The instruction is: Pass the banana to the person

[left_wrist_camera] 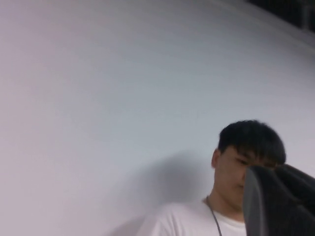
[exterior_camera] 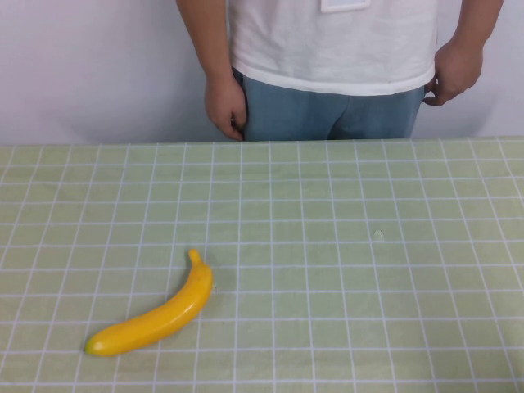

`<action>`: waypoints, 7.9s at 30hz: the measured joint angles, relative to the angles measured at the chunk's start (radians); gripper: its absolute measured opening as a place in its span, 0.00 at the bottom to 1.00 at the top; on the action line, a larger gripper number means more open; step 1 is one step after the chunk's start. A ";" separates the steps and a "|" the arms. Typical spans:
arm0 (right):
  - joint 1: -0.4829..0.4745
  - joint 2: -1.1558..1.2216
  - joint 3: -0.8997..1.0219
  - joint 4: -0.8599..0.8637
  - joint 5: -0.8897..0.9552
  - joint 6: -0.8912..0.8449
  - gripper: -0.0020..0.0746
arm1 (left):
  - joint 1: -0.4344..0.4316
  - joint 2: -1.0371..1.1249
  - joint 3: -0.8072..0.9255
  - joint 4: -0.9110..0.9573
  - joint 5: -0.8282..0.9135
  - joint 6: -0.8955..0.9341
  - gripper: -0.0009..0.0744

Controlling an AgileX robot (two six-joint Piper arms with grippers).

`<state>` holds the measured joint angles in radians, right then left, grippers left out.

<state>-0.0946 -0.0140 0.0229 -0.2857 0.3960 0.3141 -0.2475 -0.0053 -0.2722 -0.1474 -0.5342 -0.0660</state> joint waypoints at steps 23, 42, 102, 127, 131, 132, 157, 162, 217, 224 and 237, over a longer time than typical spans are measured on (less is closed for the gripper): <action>0.000 0.000 0.000 0.000 0.000 0.000 0.01 | 0.000 0.628 -0.563 -0.118 1.160 0.169 0.02; 0.000 0.000 0.000 0.000 0.000 0.000 0.01 | -0.031 1.092 -0.758 0.004 1.671 0.300 0.47; 0.000 0.000 0.000 0.000 0.000 0.000 0.01 | -0.092 1.803 -0.639 -0.045 1.296 0.797 0.42; 0.000 0.000 0.000 0.000 0.000 0.000 0.01 | -0.317 1.644 -1.018 0.222 1.409 0.760 0.41; 0.000 0.000 0.000 0.000 0.000 0.000 0.01 | -0.333 1.674 -1.088 0.233 1.437 0.760 0.41; 0.000 0.000 0.000 0.000 0.000 0.000 0.01 | -0.342 1.687 -1.107 0.235 1.446 0.760 0.41; 0.000 0.000 0.000 0.000 0.000 0.000 0.01 | -0.372 1.823 -1.246 0.310 1.540 0.728 0.41; 0.000 0.000 0.000 0.000 0.000 0.000 0.01 | -0.372 1.834 -1.246 0.313 1.557 0.717 0.41; 0.000 0.000 0.000 0.000 0.000 0.000 0.01 | -0.372 1.320 -1.094 0.179 1.577 0.568 0.01; 0.000 0.000 0.000 0.000 0.000 0.000 0.01 | -0.372 1.157 -0.872 0.167 1.473 0.533 0.01; 0.000 0.000 0.000 0.000 0.000 0.000 0.01 | -0.372 1.125 -0.840 0.147 1.470 0.433 0.01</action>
<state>-0.0946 -0.0140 0.0229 -0.2857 0.3960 0.3141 -0.6192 1.1199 -1.1118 0.0000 0.9360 0.3670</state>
